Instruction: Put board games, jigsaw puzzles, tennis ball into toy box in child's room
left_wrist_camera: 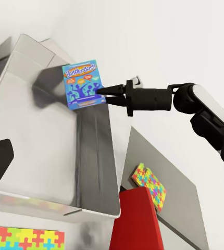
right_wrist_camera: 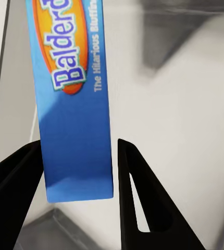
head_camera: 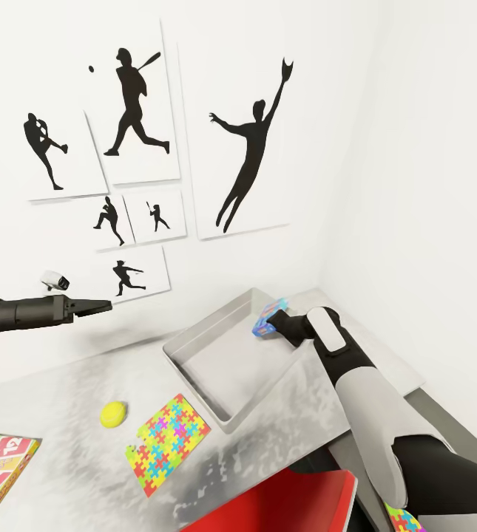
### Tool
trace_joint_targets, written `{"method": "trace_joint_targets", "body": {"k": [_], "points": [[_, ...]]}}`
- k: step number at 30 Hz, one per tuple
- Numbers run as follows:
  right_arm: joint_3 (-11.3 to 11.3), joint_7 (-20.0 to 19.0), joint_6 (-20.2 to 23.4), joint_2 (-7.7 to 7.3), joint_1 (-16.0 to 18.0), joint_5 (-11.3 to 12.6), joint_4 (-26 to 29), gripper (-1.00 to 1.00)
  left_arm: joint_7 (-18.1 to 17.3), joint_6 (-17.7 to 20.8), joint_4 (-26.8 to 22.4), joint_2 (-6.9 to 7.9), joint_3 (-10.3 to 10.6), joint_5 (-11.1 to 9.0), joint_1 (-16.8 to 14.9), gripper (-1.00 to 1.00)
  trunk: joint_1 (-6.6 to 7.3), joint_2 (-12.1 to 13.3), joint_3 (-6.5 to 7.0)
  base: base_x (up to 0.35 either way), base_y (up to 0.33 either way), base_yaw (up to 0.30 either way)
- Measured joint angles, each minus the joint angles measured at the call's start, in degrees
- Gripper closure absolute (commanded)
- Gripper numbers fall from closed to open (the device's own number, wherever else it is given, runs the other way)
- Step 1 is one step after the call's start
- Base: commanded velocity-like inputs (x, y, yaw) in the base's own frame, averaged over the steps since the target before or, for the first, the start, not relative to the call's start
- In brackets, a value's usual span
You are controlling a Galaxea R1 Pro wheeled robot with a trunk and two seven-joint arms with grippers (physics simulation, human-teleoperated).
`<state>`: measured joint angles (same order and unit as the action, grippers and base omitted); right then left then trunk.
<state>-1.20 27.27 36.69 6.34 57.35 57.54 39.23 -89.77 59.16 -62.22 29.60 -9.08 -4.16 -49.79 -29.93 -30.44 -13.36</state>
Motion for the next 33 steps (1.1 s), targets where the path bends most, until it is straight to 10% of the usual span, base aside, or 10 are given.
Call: {"method": "trace_joint_targets", "body": {"k": [33], "points": [[0.48, 0.01, -0.22, -0.01, 0.0, 0.04, -0.03, 1.0, 0.0, -0.01, 0.0, 0.0, -0.02, 0.0, 0.0, -1.0, 0.0, 0.0, 0.0, 0.0, 0.0, 0.0]]}}
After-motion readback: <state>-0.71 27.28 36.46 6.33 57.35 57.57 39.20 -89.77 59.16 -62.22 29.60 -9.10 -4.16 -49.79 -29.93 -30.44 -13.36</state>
